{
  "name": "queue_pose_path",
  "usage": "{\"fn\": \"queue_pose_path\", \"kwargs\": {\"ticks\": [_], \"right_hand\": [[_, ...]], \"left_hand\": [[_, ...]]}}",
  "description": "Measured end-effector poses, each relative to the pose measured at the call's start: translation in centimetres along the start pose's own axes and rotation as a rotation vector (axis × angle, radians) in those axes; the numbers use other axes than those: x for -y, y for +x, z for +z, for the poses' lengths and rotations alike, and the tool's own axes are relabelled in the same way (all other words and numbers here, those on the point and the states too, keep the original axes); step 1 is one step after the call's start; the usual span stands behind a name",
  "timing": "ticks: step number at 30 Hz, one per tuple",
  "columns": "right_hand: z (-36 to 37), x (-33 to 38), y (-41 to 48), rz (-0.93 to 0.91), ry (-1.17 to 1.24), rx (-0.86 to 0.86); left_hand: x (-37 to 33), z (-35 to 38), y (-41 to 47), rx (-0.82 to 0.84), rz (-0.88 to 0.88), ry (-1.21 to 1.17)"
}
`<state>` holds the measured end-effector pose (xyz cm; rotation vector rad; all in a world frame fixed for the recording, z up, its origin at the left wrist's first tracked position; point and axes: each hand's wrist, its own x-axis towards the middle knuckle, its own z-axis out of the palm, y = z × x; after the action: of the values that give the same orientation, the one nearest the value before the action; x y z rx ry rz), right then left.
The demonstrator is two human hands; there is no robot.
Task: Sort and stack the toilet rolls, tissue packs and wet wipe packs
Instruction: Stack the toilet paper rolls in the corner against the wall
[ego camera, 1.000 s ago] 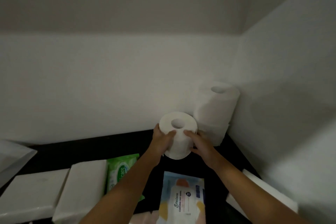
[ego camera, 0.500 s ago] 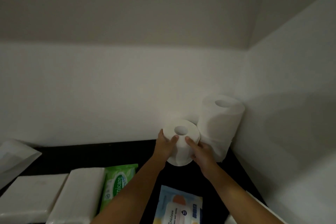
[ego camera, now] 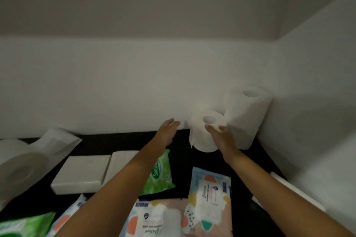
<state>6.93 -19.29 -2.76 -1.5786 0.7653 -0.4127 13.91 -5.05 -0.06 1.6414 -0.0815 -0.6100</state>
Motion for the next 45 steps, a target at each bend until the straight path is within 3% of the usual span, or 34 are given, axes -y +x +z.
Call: {"fn": "queue_pose_path", "kwargs": {"ticks": [8, 14, 29, 32, 34, 37, 41, 45], "right_hand": [[8.3, 3.5, -4.2, -0.035, -0.070, 0.150], [17.4, 4.2, -8.6, -0.042, -0.094, 0.345], [33.8, 3.6, -15.8, -0.119, -0.237, 0.654], [36.6, 3.2, -16.9, -0.134, -0.263, 0.703], [38.3, 2.8, -17.6, -0.120, -0.262, 0.744], [40.6, 2.3, -18.5, -0.103, -0.307, 0.751], [42.4, 1.7, -18.7, -0.162, -0.496, 0.727], [43.5, 0.8, -18.5, -0.205, -0.589, 0.723]], "left_hand": [[-0.4, -10.2, -4.3, -0.067, 0.071, 0.070], [-0.3, -20.1, -7.9, -0.210, 0.135, 0.077], [6.8, -39.1, -11.3, -0.756, 0.242, 0.096], [8.4, -41.5, -10.9, -0.855, 0.169, 0.073], [9.1, -42.5, -10.6, -0.854, 0.049, 0.028], [9.7, -42.9, -10.4, -0.719, -0.116, -0.157], [10.5, -43.6, -9.3, -0.544, -0.177, -0.289], [10.5, -43.5, -8.1, -0.526, -0.237, -0.346]]}}
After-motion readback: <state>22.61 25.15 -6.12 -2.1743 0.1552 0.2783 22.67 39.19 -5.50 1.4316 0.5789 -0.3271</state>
